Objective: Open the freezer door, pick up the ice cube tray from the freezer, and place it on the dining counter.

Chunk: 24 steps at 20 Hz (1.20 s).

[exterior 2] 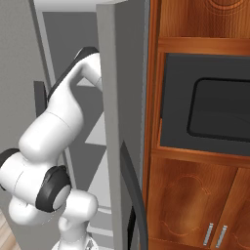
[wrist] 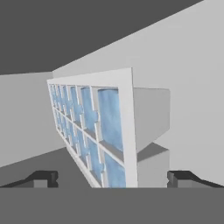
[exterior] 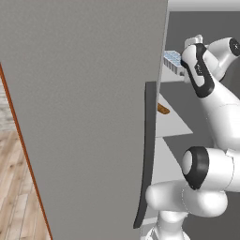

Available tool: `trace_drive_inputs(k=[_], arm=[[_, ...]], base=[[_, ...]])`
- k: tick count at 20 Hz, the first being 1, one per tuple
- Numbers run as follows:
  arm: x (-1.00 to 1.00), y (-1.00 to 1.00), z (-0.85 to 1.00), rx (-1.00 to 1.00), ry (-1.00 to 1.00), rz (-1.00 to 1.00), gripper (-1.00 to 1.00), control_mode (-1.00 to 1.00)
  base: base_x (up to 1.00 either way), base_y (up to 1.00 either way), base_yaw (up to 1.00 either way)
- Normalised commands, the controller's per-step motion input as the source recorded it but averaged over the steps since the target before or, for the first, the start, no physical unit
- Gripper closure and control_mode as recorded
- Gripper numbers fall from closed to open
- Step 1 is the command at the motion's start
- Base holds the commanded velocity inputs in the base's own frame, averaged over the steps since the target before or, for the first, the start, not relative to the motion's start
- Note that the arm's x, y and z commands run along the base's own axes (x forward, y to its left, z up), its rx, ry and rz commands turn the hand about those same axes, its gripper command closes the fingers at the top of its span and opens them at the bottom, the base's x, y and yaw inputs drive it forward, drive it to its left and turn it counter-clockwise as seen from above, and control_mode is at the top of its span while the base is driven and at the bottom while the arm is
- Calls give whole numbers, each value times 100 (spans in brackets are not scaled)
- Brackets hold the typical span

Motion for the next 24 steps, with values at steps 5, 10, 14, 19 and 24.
trace_drive_inputs(k=[5, 10, 14, 19, 24], arm=[[22, 0, -28, 0, 0, 0, 100, -100], [28, 0, -6, 0, 0, 0, 100, -100], [5, 0, -4, 0, -1, 0, 100, -100], [0, 0, 0, 0, -20, -2, 100, -100], [-1, 7, 0, 0, -28, -4, 100, -100]], base=[[0, 0, 0], [0, 0, 0], [0, 0, 0], [0, 0, 0], [0, 0, 0]])
